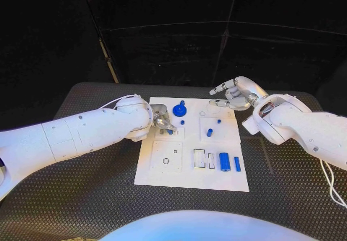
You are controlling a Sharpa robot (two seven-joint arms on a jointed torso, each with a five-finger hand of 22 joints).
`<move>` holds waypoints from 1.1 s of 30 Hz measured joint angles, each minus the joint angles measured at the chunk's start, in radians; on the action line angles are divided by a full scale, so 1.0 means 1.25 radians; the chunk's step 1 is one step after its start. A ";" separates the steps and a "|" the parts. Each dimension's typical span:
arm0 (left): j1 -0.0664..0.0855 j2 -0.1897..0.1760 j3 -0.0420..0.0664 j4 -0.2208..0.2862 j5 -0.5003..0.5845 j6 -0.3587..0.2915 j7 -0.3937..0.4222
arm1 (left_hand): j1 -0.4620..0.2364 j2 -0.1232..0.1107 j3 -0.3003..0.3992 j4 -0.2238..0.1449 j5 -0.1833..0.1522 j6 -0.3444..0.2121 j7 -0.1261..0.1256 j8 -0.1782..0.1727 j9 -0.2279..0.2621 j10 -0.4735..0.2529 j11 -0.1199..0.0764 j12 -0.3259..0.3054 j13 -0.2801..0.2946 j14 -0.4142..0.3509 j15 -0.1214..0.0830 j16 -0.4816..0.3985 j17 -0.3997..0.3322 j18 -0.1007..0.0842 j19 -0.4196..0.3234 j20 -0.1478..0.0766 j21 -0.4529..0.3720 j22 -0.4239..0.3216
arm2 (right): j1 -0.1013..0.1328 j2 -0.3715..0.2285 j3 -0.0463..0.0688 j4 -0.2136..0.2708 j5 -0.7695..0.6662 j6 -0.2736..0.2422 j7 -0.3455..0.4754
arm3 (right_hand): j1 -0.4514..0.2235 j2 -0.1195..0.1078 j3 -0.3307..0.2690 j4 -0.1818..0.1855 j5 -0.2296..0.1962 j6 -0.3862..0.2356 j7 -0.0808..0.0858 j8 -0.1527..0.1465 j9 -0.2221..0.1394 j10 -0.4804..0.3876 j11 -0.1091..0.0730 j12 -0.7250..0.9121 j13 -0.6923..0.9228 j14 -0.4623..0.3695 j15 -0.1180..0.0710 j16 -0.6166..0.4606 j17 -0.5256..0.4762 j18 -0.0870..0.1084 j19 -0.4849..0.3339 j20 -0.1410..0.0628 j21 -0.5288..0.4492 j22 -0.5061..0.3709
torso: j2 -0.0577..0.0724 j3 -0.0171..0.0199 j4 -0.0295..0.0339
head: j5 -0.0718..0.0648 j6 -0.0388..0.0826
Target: Assemble the parts on the task board
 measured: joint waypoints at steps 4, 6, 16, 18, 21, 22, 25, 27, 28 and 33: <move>0.000 0.000 0.000 0.001 -0.004 0.002 0.000 | 0.000 0.000 -0.009 0.000 0.000 0.003 -0.003 0.000 0.002 0.001 -0.001 0.003 0.002 0.000 0.000 0.000 0.000 0.000 0.000 0.000 0.003 0.000 | 0.000 -0.001 0.000 0.001 0.000 0.001 0.000 | 0.000 0.000 0.000 0.000 0.000 0.000 0.000 0.000 0.000 0.000 0.000 0.000 0.000 0.000 0.000 0.000 0.000 0.000 0.000 0.000 0.000 0.000 | 0.000 -0.0001 0.0001 | 0.001 0.000; 0.000 0.000 0.000 0.002 -0.007 0.004 0.000 | 0.000 0.000 -0.011 0.002 0.000 0.003 -0.003 0.000 0.003 0.001 -0.001 0.003 0.002 0.000 0.000 0.000 0.000 0.000 0.000 0.000 0.003 0.000 | 0.000 -0.001 0.000 0.001 0.000 0.001 0.000 | 0.000 0.000 0.000 0.000 0.000 0.000 0.000 0.000 0.000 0.000 0.000 0.000 0.000 0.000 0.000 0.000 0.000 0.000 0.000 0.000 0.000 0.000 | 0.000 -0.0001 0.0003 | 0.001 -0.001; -0.001 -0.001 -0.001 0.006 -0.017 0.010 0.000 | -0.003 -0.003 -0.025 0.003 0.000 0.007 -0.007 0.000 0.002 0.001 -0.001 0.003 0.003 0.003 -0.003 0.000 0.000 0.000 0.000 0.000 0.003 0.000 | 0.000 -0.002 0.000 0.002 0.000 0.002 0.000 | 0.000 0.000 0.000 0.000 0.000 0.000 0.000 0.000 0.000 0.000 0.000 0.000 0.000 0.000 0.000 0.000 0.000 0.000 0.000 0.000 0.000 0.000 | 0.000 -0.0003 0.0008 | 0.001 -0.003; 0.000 -0.001 0.000 0.007 -0.018 0.011 0.000 | -0.003 -0.003 -0.026 0.002 0.000 0.007 -0.007 0.000 0.002 0.004 -0.004 0.006 0.004 0.003 -0.003 0.000 0.000 -0.008 0.000 0.000 0.003 0.000 | 0.000 -0.003 0.000 0.003 0.000 0.002 0.000 | 0.000 0.000 0.000 0.000 0.000 0.000 0.000 0.000 0.000 0.000 0.000 0.000 0.000 0.000 0.000 0.000 0.000 0.000 0.000 0.000 0.000 0.000 | 0.000 -0.0004 0.0009 | 0.001 -0.003; 0.000 -0.002 0.000 0.009 -0.019 0.014 0.000 | 0.000 0.000 -0.031 -0.002 0.000 0.007 -0.007 0.000 0.003 0.004 -0.004 0.006 0.004 0.000 -0.006 0.000 0.000 -0.008 0.000 0.000 0.003 0.000 | 0.000 -0.004 0.000 0.003 0.000 0.003 0.000 | 0.000 0.000 0.000 0.000 0.000 0.000 0.000 0.000 0.000 0.000 0.000 0.000 0.000 0.000 0.000 0.000 0.000 0.000 0.000 0.000 0.000 0.000 | -0.001 -0.0004 0.0011 | 0.001 -0.003; 0.000 -0.002 0.000 0.009 -0.019 0.014 0.000 | 0.001 0.001 -0.031 -0.002 0.000 0.007 -0.007 0.000 0.003 0.004 -0.004 0.006 0.005 0.000 -0.006 0.000 0.000 -0.008 0.000 0.000 0.003 0.000 | 0.000 -0.005 0.000 0.003 0.000 0.003 -0.001 | 0.000 0.000 0.000 0.000 0.000 0.000 0.000 0.000 0.000 0.000 0.000 0.000 0.000 0.000 0.000 0.000 0.000 0.000 0.000 0.000 0.000 0.000 | -0.001 -0.0004 0.0011 | 0.001 -0.003; 0.000 -0.003 0.000 0.010 -0.020 0.016 0.000 | 0.004 0.004 -0.032 -0.001 0.000 0.007 -0.007 0.000 0.003 0.004 -0.004 0.006 0.006 0.000 -0.006 0.000 0.000 -0.008 0.000 0.000 0.003 0.000 | 0.000 -0.005 0.000 0.003 0.000 0.003 -0.001 | 0.000 0.000 0.000 0.000 0.000 0.000 0.000 0.000 0.000 0.000 0.000 0.000 0.000 0.000 0.000 0.000 0.000 0.000 0.000 0.000 0.000 0.000 | -0.001 -0.0005 0.0011 | 0.002 -0.003; 0.000 -0.003 0.000 0.011 -0.020 0.016 0.000 | 0.004 0.004 -0.033 -0.003 0.000 0.007 -0.007 0.000 0.003 0.004 -0.004 0.006 0.006 0.000 -0.006 0.000 0.000 -0.008 0.000 0.000 0.003 0.000 | 0.000 -0.005 0.000 0.004 0.000 0.003 -0.001 | 0.000 0.000 0.000 0.000 0.000 0.000 0.000 0.000 0.000 0.000 0.000 0.000 0.000 0.000 0.000 0.000 0.000 0.000 0.000 0.000 0.000 0.000 | -0.001 -0.0005 0.0011 | 0.002 -0.003; 0.000 -0.004 0.000 0.011 -0.020 0.017 0.000 | 0.004 0.004 -0.035 -0.005 0.000 0.007 -0.007 0.000 0.003 0.004 -0.004 0.006 0.006 0.000 -0.006 0.000 0.000 -0.008 0.000 0.000 0.003 0.000 | 0.000 -0.005 0.000 0.004 0.000 0.003 -0.001 | 0.000 0.000 0.000 0.000 0.000 0.000 0.000 0.000 0.000 0.000 0.000 0.000 0.000 0.000 0.000 0.000 0.000 0.000 0.000 0.000 0.000 0.000 | -0.001 -0.0005 0.0011 | 0.002 -0.003; 0.000 -0.004 0.000 0.010 -0.020 0.018 0.000 | 0.004 0.004 -0.043 -0.002 0.000 0.010 -0.004 0.001 0.005 0.004 -0.004 0.006 0.006 0.000 -0.006 0.000 0.000 -0.007 0.000 0.000 0.003 0.000 | 0.000 -0.005 0.000 0.004 0.000 0.004 -0.001 | 0.000 0.000 0.000 0.000 0.000 0.000 0.000 0.000 0.000 0.000 0.000 0.000 0.000 0.000 0.000 0.000 0.000 0.000 0.000 0.000 0.000 0.000 | -0.001 -0.0005 0.0011 | 0.003 -0.003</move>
